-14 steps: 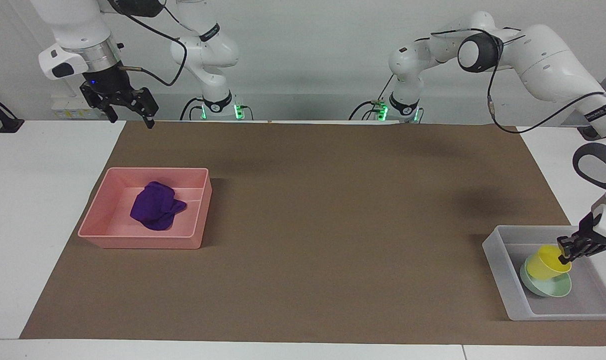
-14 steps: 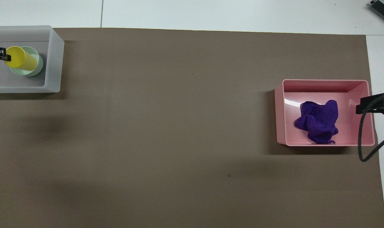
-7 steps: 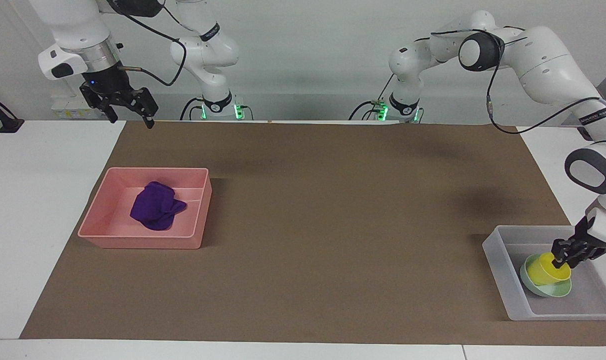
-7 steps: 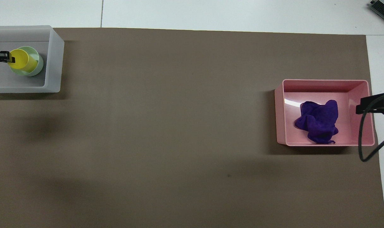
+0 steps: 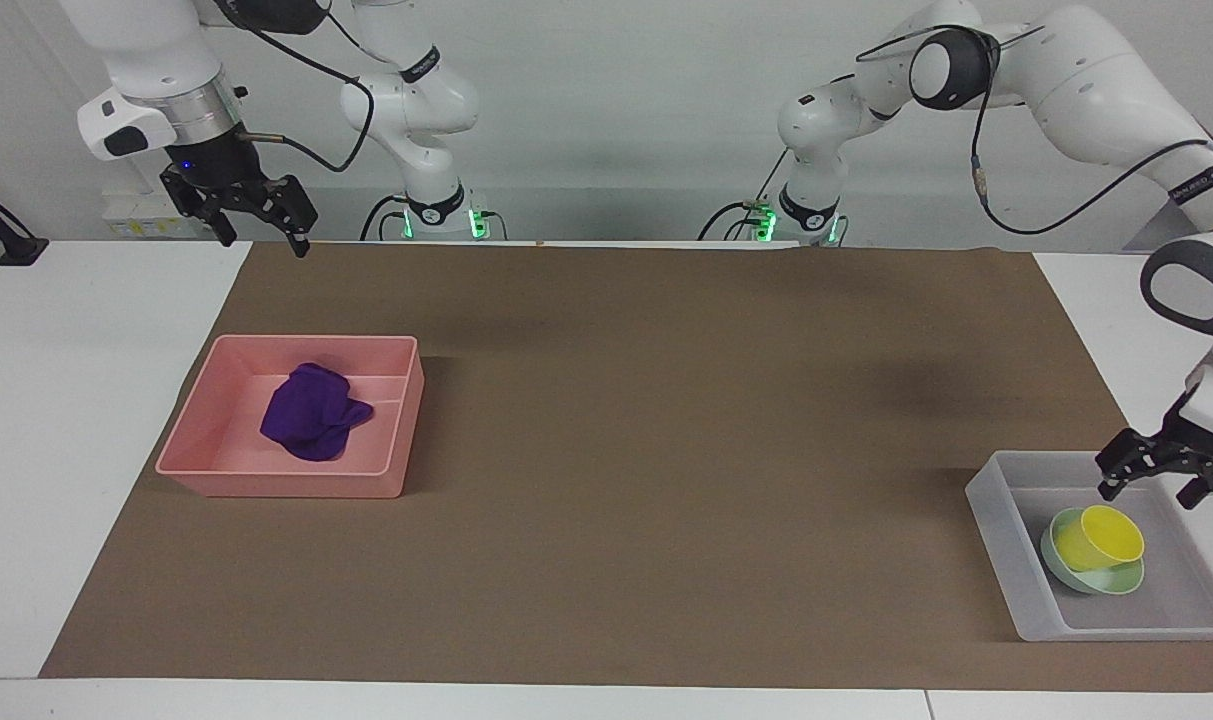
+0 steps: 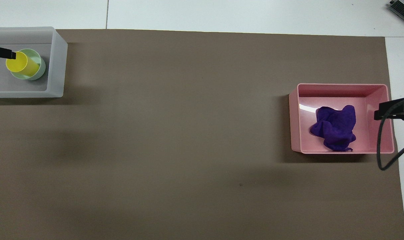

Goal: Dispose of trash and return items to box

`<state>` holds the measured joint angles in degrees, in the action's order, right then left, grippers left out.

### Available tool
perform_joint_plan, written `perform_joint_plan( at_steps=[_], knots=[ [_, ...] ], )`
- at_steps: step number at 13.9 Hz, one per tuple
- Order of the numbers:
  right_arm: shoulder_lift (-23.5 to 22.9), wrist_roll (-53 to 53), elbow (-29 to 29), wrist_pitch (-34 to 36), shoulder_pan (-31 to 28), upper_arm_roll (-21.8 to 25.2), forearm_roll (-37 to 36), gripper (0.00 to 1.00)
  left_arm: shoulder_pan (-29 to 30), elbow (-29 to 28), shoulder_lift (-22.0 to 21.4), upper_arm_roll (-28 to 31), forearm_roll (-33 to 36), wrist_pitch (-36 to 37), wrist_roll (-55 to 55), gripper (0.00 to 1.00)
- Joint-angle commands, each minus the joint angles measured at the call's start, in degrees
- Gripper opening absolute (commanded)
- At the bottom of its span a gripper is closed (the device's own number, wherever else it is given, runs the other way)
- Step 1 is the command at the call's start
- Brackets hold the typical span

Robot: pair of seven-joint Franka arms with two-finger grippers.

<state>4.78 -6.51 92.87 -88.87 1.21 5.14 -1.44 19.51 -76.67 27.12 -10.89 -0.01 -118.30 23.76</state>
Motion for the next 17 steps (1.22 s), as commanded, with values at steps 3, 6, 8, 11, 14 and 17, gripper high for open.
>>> perform_joint_plan(
  at_steps=[3, 6, 8, 11, 14, 17],
  knots=[
    [1.02, -1.04, 1.09, -0.25, 0.19, 0.40, 0.56, 1.00, -4.99, -19.21, -19.63, 0.61, -0.07, 3.59, -0.72, 1.00],
    [1.02, -0.61, 1.35, -0.52, 0.11, 0.40, 0.56, 1.00, -9.12, -19.75, -23.86, 0.61, -0.07, 8.78, -7.56, 1.00],
    [1.02, -0.61, 1.35, -0.52, 0.11, 0.40, 0.56, 1.00, -11.06, -18.79, -25.01, 0.34, -0.07, 12.29, -10.65, 1.00],
    [1.02, -0.61, 1.35, -0.43, 0.11, 0.40, 0.56, 1.00, -12.47, -15.54, -24.58, 0.17, -0.07, 16.69, -11.81, 1.00],
    [1.02, -0.61, 1.35, -0.43, 0.11, 0.40, 0.56, 1.00, -12.74, -11.86, -24.66, 0.08, -0.25, 21.35, -11.72, 1.00],
    [1.02, -0.61, 1.35, -0.51, 0.11, 0.48, 0.56, 1.00, -12.91, -11.66, -26.06, 0.08, -0.25, 24.51, -11.72, 1.00]
  ],
)
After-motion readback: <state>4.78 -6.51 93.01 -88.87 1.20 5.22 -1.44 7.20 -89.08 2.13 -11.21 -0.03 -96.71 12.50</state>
